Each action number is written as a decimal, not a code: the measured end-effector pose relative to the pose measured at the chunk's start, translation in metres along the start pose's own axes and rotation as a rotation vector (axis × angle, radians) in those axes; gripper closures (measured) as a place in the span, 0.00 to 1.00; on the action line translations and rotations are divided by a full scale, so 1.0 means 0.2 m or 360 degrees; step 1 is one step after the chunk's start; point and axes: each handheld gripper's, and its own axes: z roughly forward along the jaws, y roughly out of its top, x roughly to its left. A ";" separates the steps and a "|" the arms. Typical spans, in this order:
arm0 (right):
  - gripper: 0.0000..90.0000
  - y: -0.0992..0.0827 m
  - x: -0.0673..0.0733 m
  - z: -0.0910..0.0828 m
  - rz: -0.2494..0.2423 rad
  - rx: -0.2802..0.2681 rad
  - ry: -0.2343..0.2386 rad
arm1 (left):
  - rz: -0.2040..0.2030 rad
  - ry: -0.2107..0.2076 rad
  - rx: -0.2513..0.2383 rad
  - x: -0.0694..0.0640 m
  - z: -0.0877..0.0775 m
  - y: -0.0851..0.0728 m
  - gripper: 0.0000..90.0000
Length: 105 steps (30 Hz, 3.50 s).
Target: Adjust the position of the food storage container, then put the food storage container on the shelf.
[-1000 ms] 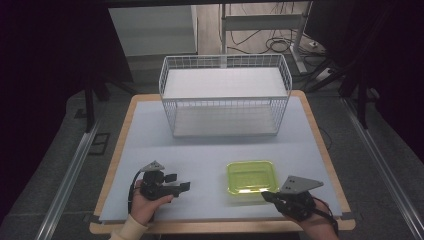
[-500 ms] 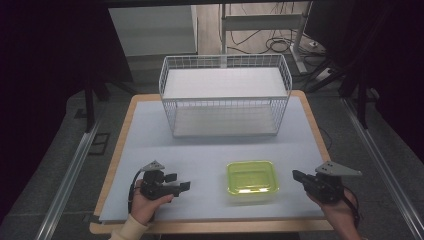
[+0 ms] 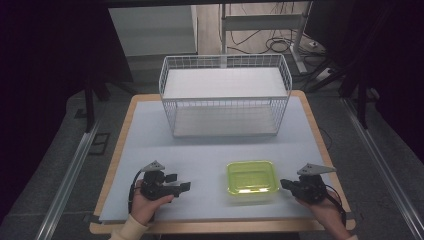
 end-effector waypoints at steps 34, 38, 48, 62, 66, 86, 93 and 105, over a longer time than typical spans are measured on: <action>0.99 0.06 0.12 0.12 -0.0067 0.0027 0.0088 | 0.0006 0.0001 0.0003 0.00 0.00 0.00 0.26; 0.99 0.10 0.13 0.15 -0.0065 0.0009 0.0093 | 0.0007 0.0002 -0.0001 0.00 0.00 0.00 0.26; 0.99 0.16 0.20 0.25 -0.0124 0.0035 0.0124 | 0.0004 0.0005 -0.0007 0.00 -0.01 0.00 0.26; 0.99 0.20 0.26 0.32 -0.0164 0.0047 0.0156 | 0.0002 0.0018 -0.0022 0.00 -0.04 -0.02 0.26; 0.99 0.20 0.22 0.27 -0.0135 0.0000 0.0132 | -0.0015 0.0023 -0.0039 0.00 -0.06 -0.03 0.26; 0.56 0.15 0.08 0.07 0.0087 -0.0227 0.0298 | -0.0112 -0.0096 -0.0076 -0.01 -0.06 0.02 0.28; 0.46 0.15 0.06 0.05 0.0140 -0.0252 0.0370 | -0.0125 -0.0173 -0.0078 -0.02 -0.07 0.04 0.28; 0.41 0.17 0.11 0.08 0.0281 -0.0170 0.0502 | -0.0170 -0.0263 -0.0060 -0.04 -0.03 0.08 0.29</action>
